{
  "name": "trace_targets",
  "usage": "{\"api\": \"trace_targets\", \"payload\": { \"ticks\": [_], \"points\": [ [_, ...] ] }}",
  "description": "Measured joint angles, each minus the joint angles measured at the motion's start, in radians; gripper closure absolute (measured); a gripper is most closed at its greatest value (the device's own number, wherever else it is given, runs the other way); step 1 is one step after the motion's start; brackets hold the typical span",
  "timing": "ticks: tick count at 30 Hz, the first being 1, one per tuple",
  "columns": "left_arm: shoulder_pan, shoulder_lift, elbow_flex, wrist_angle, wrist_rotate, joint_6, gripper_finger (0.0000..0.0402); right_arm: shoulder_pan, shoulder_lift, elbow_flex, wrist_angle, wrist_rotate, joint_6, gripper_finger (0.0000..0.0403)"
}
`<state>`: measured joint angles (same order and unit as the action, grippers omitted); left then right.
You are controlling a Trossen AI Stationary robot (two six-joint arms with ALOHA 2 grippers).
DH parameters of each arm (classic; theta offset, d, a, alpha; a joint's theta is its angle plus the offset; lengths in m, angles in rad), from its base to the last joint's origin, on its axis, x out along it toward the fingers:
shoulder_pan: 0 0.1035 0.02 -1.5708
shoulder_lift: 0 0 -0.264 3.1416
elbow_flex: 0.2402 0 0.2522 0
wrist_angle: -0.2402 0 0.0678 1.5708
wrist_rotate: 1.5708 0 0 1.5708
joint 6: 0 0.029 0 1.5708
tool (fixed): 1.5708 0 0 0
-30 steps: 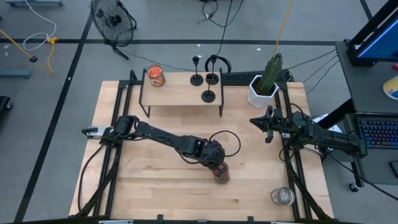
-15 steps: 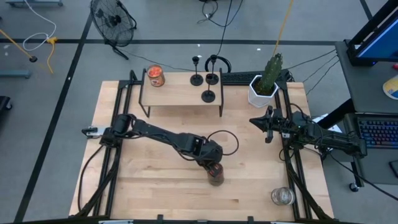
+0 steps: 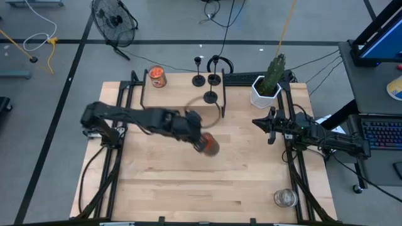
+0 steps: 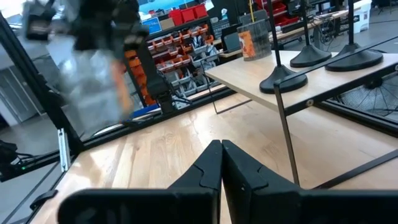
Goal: Pick & Place candle stick holders
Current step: Put the orange scented candle on the shelf
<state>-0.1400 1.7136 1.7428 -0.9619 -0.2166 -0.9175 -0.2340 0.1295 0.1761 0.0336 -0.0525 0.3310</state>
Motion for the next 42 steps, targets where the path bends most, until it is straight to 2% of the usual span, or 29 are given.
{"api": "trace_targets", "payload": {
  "ticks": [6,16,25,31,42],
  "points": [
    [0.061,-0.115,0.000,-0.065,-0.130,0.012,0.0400,0.000,0.000,0.000,0.000,0.003,-0.002,0.0403],
    [0.216,-0.180,0.000,-0.125,-0.205,0.071,0.0401,0.000,0.000,0.000,0.002,0.003,-0.003,0.0403],
    [0.363,-0.178,0.000,-0.167,-0.214,0.129,0.0401,0.000,0.000,0.000,0.003,0.003,-0.006,0.0403],
    [0.501,-0.177,0.000,-0.174,-0.208,0.187,0.0401,0.000,0.000,0.000,0.003,0.004,-0.001,0.0403],
    [0.700,-0.172,0.000,-0.133,-0.105,0.350,0.0401,0.000,0.000,0.000,0.003,0.004,-0.002,0.0403]
  ]
}}
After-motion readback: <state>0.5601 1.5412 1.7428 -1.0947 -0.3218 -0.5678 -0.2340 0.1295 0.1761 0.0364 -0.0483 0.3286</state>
